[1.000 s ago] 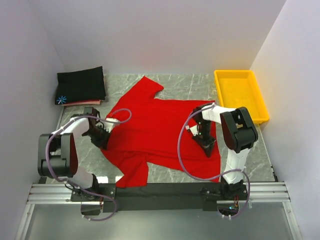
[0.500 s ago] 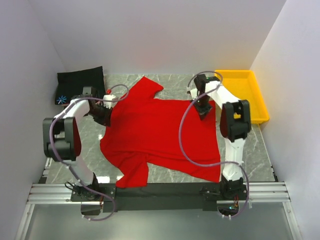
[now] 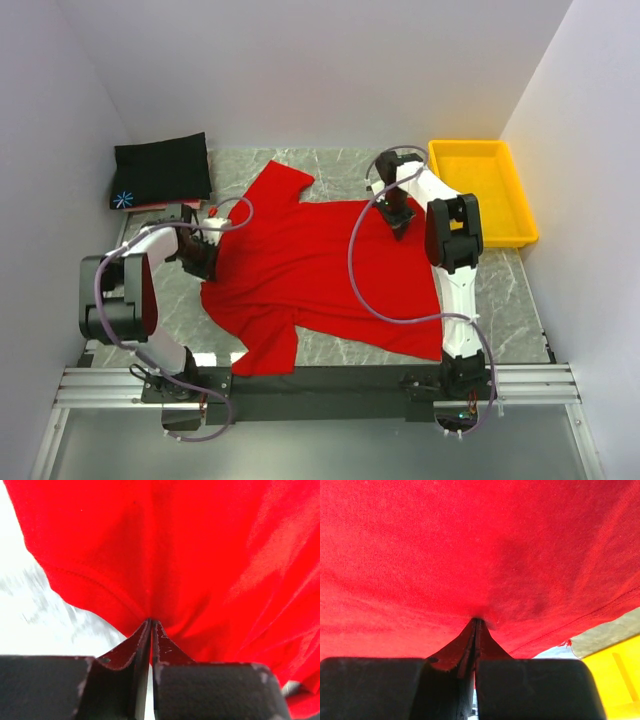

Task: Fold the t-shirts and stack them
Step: Flatten the tshirt out

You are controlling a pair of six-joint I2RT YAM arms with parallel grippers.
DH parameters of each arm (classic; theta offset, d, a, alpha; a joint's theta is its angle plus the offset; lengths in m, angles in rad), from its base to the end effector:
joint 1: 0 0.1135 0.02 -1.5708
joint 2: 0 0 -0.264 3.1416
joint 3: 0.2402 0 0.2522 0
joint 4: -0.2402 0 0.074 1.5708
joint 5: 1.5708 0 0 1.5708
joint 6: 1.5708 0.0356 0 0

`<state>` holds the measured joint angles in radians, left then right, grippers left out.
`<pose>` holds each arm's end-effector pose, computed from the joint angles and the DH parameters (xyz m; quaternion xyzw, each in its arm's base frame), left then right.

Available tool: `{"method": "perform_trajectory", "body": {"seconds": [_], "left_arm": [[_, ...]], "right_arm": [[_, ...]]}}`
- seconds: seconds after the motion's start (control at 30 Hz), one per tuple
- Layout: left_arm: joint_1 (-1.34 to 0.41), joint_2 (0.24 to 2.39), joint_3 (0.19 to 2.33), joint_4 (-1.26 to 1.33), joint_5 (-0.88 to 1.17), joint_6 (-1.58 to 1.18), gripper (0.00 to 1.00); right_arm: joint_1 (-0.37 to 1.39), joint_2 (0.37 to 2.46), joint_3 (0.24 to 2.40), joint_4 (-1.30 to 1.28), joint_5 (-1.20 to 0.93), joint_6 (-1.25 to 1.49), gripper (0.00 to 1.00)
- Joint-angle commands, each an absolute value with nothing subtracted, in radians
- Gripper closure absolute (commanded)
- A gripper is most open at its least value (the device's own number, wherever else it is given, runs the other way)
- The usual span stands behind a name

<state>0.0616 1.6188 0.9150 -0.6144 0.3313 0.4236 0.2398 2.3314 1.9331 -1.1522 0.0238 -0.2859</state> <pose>0.2853 0.0060 0.1602 0.1966 0.9587 -0.1289 0.1599 0.4405 0.1068 0.1555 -0.2597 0.9656 -0.0121 0.0099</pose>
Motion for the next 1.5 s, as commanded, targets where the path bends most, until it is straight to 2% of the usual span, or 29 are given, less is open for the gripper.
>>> {"method": "perform_trajectory", "body": {"seconds": [0.0,0.17,0.33,0.37,0.43,0.6,0.63,0.8,0.97,1.07,1.47], "left_arm": [[0.083,1.58,0.847,-0.71,0.238,0.44,0.89],[0.103,1.601,0.968,-0.739,0.348,0.442,0.75],[0.101,1.726,1.322,-0.769,0.497,0.374,0.66],[0.098,1.773,1.366,-0.764,0.505,0.361,0.64],[0.089,1.824,1.48,-0.756,0.502,0.336,0.61],[0.074,1.956,1.636,-0.72,0.473,0.269,0.53],[0.069,1.966,1.646,-0.701,0.465,0.261,0.51],[0.049,2.014,1.669,-0.661,0.434,0.23,0.5],[0.04,2.034,1.655,-0.635,0.419,0.216,0.5],[0.037,2.04,1.651,-0.635,0.419,0.213,0.5],[0.037,2.097,1.698,-0.653,0.391,0.224,0.47]], "right_arm": [[0.273,2.355,1.953,-1.129,0.006,-0.322,0.97],[0.272,2.289,1.951,-1.114,-0.064,-0.336,0.9],[0.2,2.231,2.034,-1.091,-0.095,-0.322,0.81],[0.187,2.217,2.04,-1.077,-0.098,-0.31,0.73],[0.158,2.217,2.068,-1.049,-0.092,-0.301,0.69],[0.141,2.246,2.079,-0.957,-0.002,-0.242,0.67],[0.14,2.25,2.079,-0.945,0.024,-0.23,0.65],[0.123,2.286,2.074,-0.87,0.109,-0.16,0.65],[0.098,2.304,2.066,-0.79,0.092,-0.118,0.54],[0.092,2.351,2.14,-0.813,0.077,-0.107,0.53],[0.066,2.464,2.192,-0.828,0.041,-0.095,0.52]]}}
